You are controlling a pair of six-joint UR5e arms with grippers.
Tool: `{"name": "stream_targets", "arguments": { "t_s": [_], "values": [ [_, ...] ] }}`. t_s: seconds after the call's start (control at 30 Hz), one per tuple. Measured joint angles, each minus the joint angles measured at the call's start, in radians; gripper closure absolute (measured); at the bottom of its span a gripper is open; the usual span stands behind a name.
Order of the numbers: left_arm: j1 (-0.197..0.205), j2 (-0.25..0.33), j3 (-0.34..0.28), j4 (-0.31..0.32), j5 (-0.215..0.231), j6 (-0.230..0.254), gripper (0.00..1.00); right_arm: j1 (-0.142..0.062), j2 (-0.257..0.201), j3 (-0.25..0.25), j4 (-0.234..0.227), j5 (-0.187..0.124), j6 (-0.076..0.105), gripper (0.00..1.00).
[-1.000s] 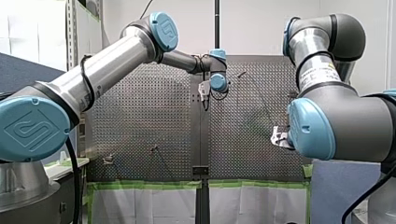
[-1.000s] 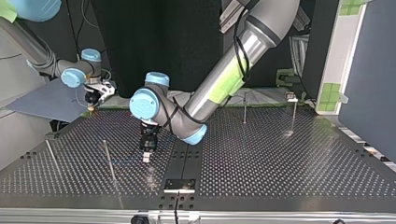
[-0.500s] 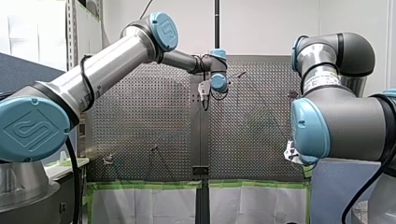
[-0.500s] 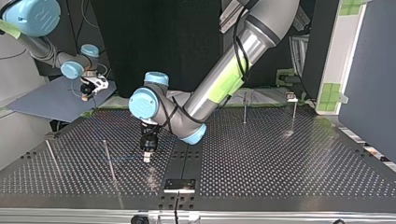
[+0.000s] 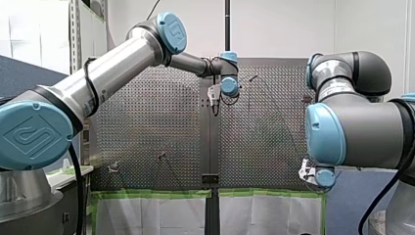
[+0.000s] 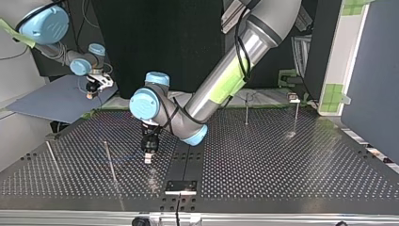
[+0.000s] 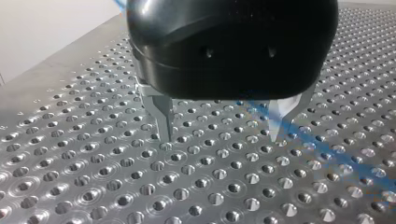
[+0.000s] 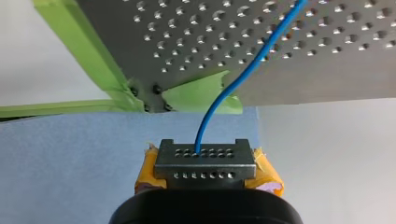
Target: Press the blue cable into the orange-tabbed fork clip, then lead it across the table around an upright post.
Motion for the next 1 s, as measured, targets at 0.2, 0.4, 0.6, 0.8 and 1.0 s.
{"name": "stream_targets", "arguments": {
  "t_s": [0.2,0.4,0.6,0.8,1.0],
  "values": [
    [0.0,0.0,0.0,-0.002,0.0,0.0,0.0,0.0,0.054,-0.005,-0.053,-0.001,0.004,1.0],
    [0.0,0.0,-0.001,-0.004,0.001,0.0,0.0,0.002,0.104,-0.025,-0.072,0.002,-0.008,1.0],
    [0.0,0.0,-0.001,-0.012,0.002,0.0,0.0,0.006,0.141,-0.035,-0.072,-0.023,-0.041,1.0],
    [0.001,0.0,-0.001,-0.02,0.003,0.0,0.0,0.006,0.13,-0.037,-0.079,-0.071,-0.048,1.0],
    [0.004,0.0,-0.001,-0.03,0.006,0.0,0.0,-0.001,0.112,-0.037,-0.093,-0.115,-0.047,1.0]
  ]
}}
